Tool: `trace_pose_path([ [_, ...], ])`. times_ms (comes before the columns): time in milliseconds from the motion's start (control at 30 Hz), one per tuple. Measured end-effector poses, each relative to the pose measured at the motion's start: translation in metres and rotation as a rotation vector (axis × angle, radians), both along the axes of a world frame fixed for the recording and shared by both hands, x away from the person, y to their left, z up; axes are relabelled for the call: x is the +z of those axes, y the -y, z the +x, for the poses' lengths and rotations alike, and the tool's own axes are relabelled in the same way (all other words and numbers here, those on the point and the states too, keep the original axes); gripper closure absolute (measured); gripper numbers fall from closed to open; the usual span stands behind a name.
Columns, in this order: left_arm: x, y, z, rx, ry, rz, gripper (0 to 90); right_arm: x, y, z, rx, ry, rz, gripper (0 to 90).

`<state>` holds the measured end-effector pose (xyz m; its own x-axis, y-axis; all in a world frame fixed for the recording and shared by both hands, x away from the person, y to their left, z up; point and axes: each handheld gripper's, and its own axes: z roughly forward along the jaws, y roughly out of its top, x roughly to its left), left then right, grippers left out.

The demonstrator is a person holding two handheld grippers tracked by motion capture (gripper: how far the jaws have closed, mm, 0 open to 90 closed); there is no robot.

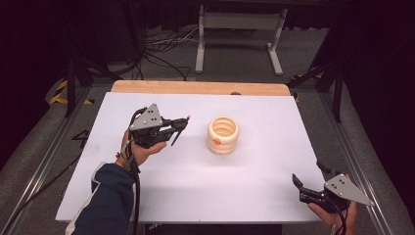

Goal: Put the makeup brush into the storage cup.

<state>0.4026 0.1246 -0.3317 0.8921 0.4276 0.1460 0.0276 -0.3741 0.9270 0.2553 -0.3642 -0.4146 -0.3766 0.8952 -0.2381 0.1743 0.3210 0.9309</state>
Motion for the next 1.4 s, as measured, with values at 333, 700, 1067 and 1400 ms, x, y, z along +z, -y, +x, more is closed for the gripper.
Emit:
trace_pose_path([
  [333,0.006,0.012,0.005,-0.018,0.002,-0.053,83.6,0.0,0.001,0.0,0.0,0.001,0.0,11.7],
  [700,0.012,0.021,0.008,-0.029,0.002,-0.115,83.6,0.0,0.001,0.0,-0.002,0.003,0.001,11.7],
  [1067,0.022,0.031,0.01,-0.043,0.024,-0.196,83.6,0.0,0.001,0.0,0.006,0.006,0.007,11.7],
  [1400,0.024,0.047,0.016,-0.062,0.021,-0.269,83.6,0.001,0.002,-0.002,0.04,0.028,0.031,10.1],
])
